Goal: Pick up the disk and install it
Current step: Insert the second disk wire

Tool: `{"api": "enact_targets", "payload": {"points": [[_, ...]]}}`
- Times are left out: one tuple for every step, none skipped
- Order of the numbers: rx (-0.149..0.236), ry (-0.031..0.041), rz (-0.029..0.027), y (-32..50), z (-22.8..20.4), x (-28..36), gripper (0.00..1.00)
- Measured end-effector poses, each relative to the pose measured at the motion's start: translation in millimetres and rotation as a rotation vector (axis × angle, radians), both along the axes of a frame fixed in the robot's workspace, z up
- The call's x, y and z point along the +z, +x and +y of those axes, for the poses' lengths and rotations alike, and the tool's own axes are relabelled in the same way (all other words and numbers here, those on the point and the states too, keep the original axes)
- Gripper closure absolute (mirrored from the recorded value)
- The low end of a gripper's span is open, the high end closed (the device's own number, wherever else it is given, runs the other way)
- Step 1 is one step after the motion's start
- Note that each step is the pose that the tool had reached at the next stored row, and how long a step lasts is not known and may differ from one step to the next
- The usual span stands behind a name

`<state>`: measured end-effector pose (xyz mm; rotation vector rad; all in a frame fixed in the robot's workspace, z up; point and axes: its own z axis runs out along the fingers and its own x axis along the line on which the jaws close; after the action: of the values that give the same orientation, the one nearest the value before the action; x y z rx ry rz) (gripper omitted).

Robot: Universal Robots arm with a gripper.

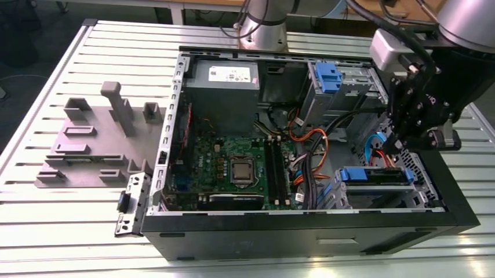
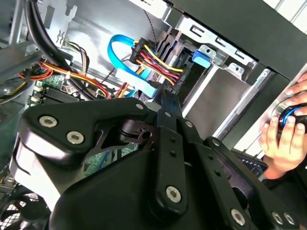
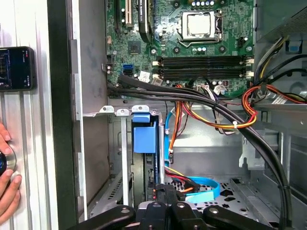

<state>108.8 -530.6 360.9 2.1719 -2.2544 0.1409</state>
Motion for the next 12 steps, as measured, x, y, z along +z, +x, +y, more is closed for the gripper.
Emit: {"api": "enact_targets", "payload": {"points": [[0.0,0.0,0.0007,0.1,0.6,1.8,0.89],[0.0,-0.0001,0.0013,0.2,1.3,3.4,0.89],[0.0,0.0001,0.0021,0.3,2.0,5.0,0.89],[0.0,0.0,0.0034,0.6,2.7,6.3,0.89],[0.0,0.0001,0.0055,0.9,3.4,7.3,0.89],[0.0,0.0001,0.0085,1.3,4.1,8.0,0.89],[0.0,0.0001,0.0131,2.0,4.4,8.2,0.89],[0.001,0.0002,0.018,2.5,4.6,8.2,0.89],[0.001,0.0001,0.0226,3.0,4.8,8.2,0.89],[0.002,0.0,0.0262,3.3,5.1,8.2,0.89],[0.003,-0.0001,0.0292,3.7,5.6,8.3,0.89],[0.003,-0.0001,0.0319,4.0,6.1,8.3,0.89]]}}
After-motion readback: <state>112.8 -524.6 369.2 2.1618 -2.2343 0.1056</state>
